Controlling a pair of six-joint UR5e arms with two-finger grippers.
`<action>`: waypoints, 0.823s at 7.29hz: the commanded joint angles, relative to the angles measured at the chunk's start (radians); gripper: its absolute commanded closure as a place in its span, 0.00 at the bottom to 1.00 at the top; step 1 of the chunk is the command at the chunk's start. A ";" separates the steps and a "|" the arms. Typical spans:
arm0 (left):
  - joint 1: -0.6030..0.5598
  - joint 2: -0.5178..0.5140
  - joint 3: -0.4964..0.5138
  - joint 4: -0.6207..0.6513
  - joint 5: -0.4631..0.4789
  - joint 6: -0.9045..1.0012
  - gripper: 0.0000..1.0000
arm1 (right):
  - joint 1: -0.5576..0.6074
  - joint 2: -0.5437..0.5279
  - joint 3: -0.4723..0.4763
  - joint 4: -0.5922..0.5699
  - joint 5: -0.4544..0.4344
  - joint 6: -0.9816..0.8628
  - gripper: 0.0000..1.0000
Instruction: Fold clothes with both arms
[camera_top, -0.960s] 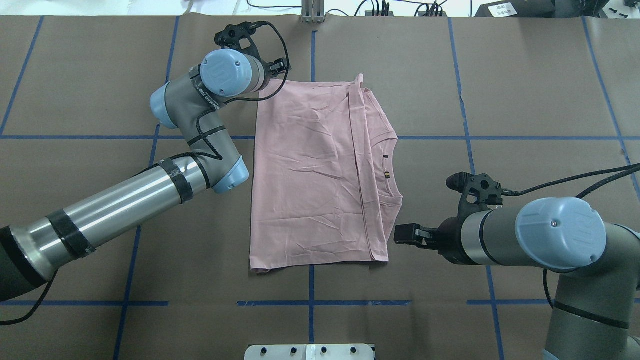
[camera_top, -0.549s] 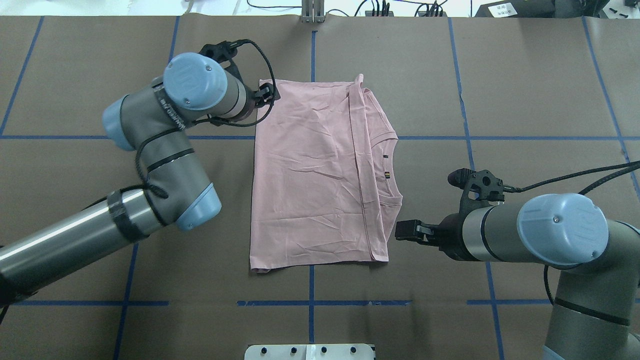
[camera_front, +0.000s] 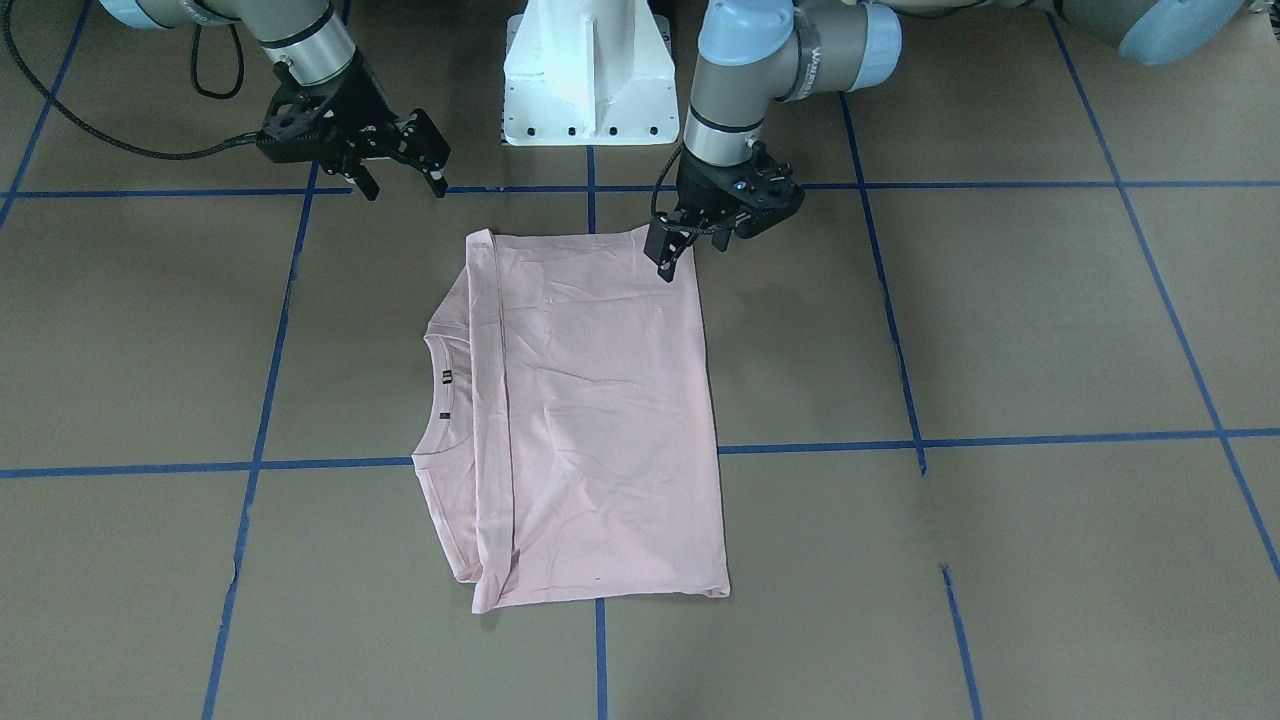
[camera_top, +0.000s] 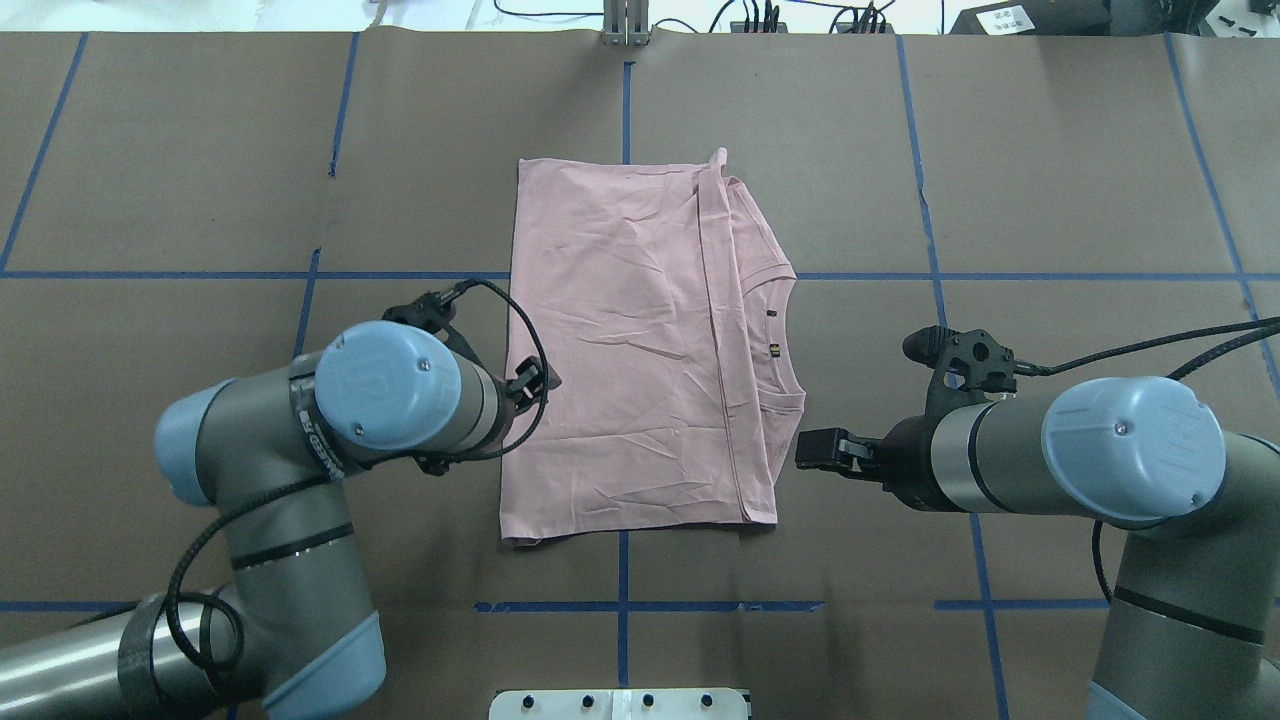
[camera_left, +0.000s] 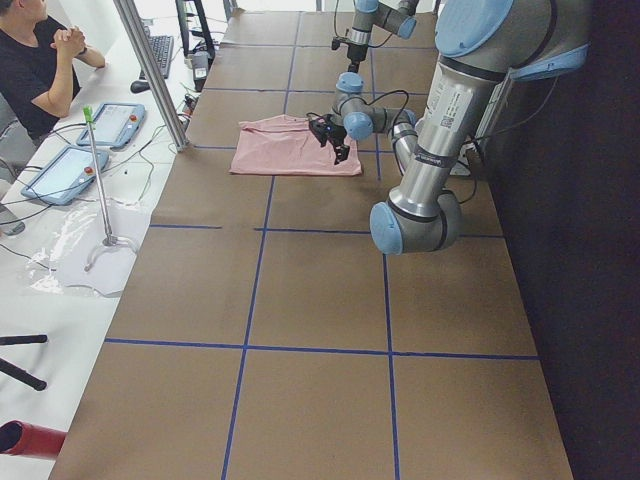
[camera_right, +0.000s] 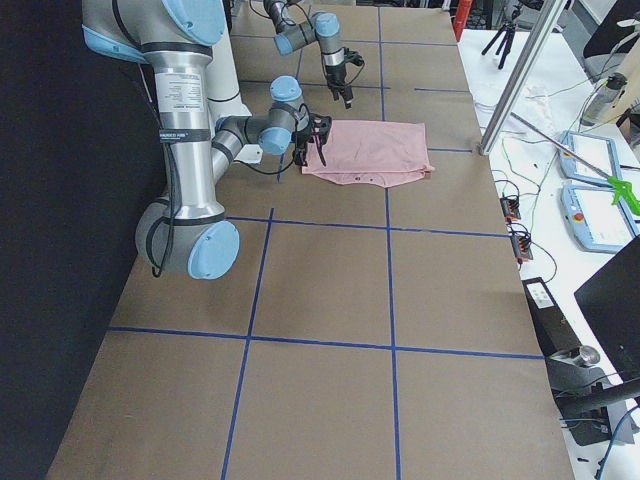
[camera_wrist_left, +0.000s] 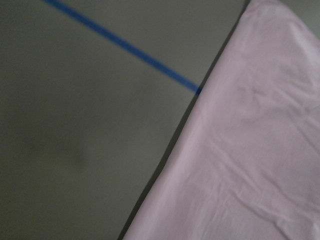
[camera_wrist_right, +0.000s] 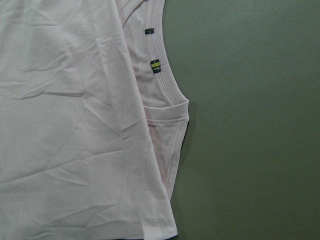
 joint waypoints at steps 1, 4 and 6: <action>0.142 0.007 -0.010 0.072 0.035 -0.148 0.03 | 0.005 0.000 -0.004 0.000 0.000 0.000 0.00; 0.151 -0.001 0.033 0.070 0.040 -0.139 0.03 | 0.007 0.003 -0.006 0.000 0.000 0.000 0.00; 0.142 -0.002 0.036 0.070 0.041 -0.136 0.06 | 0.010 0.006 -0.006 0.000 0.000 0.000 0.00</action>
